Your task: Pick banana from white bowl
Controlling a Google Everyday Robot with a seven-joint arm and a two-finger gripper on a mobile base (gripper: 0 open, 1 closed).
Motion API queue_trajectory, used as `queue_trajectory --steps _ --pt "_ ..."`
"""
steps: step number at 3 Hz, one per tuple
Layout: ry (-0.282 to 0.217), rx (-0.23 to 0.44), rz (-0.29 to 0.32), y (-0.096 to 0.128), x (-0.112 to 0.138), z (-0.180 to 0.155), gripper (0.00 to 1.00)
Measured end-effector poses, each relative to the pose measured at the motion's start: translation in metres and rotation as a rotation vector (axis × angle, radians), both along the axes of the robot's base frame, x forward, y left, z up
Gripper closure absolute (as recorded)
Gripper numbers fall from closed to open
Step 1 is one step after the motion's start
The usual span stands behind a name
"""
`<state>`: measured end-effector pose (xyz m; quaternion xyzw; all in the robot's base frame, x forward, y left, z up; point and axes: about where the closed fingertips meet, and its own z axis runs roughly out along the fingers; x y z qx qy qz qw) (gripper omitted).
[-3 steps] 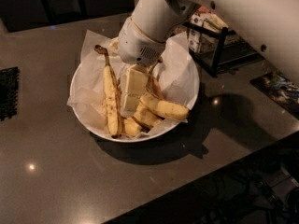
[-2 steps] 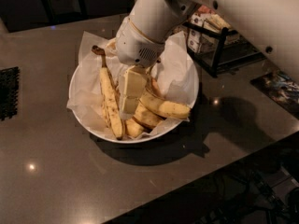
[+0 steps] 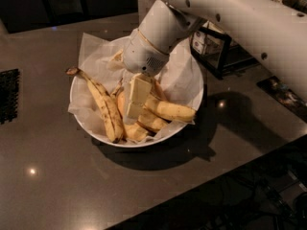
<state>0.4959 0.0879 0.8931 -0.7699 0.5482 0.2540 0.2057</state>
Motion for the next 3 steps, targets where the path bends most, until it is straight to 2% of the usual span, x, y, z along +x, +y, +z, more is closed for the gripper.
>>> queue_trajectory --steps 1,2,3 --pt "0.083 0.075 -0.005 0.003 0.0151 -0.0214 0.0" --pt "0.127 0.122 -0.016 0.0048 0.025 -0.0295 0.0" --pt "0.127 0.122 -0.016 0.0032 0.0233 -0.0288 0.0"
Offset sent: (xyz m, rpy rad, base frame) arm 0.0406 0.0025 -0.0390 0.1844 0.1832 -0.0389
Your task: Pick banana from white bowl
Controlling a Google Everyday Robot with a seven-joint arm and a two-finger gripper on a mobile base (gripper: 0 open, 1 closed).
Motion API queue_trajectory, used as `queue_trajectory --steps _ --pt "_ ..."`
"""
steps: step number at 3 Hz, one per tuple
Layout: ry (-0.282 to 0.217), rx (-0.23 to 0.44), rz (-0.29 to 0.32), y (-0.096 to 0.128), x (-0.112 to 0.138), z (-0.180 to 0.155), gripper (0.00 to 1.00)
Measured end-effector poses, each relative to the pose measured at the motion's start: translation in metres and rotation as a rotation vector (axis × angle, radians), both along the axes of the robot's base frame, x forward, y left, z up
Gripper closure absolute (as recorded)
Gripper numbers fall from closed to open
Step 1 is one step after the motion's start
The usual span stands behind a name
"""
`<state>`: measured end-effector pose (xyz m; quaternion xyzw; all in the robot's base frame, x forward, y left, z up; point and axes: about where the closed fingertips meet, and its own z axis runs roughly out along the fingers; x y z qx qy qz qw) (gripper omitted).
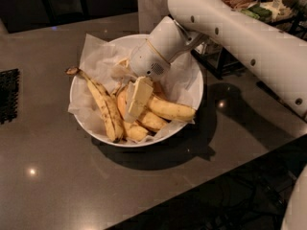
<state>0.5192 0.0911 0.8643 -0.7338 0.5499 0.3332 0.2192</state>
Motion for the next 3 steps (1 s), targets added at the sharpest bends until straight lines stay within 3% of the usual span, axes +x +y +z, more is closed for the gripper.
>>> queue_trajectory --steps 2,3 --pt "-0.108 -0.133 0.032 0.013 -0.037 0.031 0.0" --pt "-0.108 -0.133 0.032 0.013 -0.037 0.031 0.0"
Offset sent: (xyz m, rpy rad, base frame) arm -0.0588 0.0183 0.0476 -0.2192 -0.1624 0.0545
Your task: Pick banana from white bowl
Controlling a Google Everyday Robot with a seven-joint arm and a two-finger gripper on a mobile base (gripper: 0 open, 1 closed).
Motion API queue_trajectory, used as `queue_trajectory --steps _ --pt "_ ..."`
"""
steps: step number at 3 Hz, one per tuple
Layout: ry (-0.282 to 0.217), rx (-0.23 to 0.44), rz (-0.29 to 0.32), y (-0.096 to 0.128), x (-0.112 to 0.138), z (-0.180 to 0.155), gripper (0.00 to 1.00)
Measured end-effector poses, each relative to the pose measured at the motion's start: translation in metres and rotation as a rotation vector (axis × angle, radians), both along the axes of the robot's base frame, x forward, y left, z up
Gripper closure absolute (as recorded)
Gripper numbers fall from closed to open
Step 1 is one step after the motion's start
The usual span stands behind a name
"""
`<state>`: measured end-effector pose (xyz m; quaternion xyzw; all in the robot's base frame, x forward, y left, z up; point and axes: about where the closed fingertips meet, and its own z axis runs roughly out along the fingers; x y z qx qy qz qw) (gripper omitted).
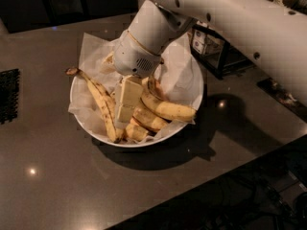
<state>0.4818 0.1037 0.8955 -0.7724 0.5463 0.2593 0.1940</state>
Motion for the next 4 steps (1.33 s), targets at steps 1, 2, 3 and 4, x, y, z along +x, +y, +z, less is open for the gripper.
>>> queue_trajectory --steps 1,2,3,4 --pt "0.015 0.012 -0.021 0.001 0.001 -0.007 0.0" --pt "0.026 0.006 -0.023 0.007 0.004 -0.009 0.0" --pt "0.023 -0.047 -0.008 0.021 0.016 0.002 0.0" --pt "0.022 -0.047 -0.006 0.022 0.016 0.003 0.0"
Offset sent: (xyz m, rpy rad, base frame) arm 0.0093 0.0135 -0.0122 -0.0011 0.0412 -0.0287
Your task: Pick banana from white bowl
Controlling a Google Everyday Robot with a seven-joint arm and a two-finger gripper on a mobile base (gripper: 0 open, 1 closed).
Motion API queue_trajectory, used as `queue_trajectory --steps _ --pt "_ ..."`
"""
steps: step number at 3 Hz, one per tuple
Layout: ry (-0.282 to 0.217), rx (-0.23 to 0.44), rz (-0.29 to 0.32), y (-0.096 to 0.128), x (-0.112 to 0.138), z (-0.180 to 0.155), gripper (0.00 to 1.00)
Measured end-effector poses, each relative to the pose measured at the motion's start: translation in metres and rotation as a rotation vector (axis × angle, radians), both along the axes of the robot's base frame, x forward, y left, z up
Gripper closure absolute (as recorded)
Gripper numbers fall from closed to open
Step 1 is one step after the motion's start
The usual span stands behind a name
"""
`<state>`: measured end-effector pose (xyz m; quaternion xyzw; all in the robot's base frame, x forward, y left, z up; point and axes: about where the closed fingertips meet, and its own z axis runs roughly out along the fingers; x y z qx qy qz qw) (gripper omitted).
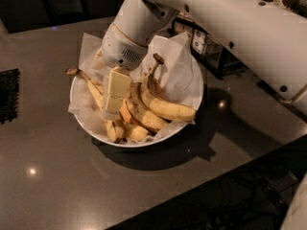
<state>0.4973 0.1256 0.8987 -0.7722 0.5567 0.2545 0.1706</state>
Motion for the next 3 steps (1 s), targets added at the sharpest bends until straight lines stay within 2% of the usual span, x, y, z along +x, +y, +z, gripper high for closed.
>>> queue_trajectory --steps 1,3 --pt "0.002 0.01 -0.008 0.0016 -0.0023 -0.0035 0.19" --pt "-0.008 0.005 -0.034 0.006 -0.0088 -0.0094 0.64"
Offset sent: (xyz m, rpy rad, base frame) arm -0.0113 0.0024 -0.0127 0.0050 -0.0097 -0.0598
